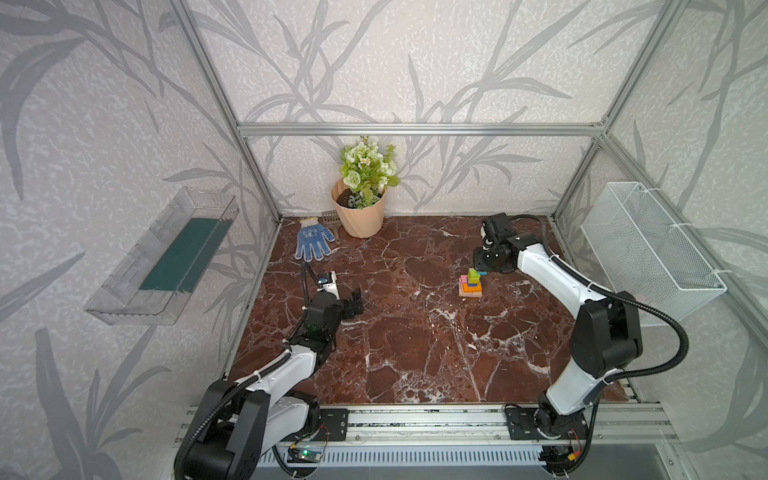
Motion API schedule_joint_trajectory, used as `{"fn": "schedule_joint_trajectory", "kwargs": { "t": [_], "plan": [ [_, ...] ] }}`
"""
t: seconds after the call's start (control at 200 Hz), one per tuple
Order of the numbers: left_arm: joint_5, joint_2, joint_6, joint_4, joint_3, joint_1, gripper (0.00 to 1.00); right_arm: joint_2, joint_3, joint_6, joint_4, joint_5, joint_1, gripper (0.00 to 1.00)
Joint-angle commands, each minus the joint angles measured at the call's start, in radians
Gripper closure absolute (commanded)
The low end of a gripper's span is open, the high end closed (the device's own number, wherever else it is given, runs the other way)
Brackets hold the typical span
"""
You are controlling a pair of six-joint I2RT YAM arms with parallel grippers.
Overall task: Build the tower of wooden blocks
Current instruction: 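Lower the teal block with the right gripper onto the lime-green cube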
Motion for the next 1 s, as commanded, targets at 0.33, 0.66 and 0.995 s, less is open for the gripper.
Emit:
{"fn": "schedule_joint_trajectory", "kwargs": {
  "t": [0.33,0.66,0.995],
  "plan": [
    [0.002,0.002,0.011,-0.011,0.033,-0.006,0.01,-0.002,0.014,-0.014,-0.043,0.018,0.048,0.94],
    [0.001,0.000,0.011,-0.010,0.031,-0.007,0.01,0.021,0.032,-0.022,-0.061,0.053,0.054,0.93],
    [0.000,0.003,0.011,-0.011,0.032,-0.007,0.01,0.053,0.051,-0.025,-0.070,0.052,0.057,0.93]
  ]
}}
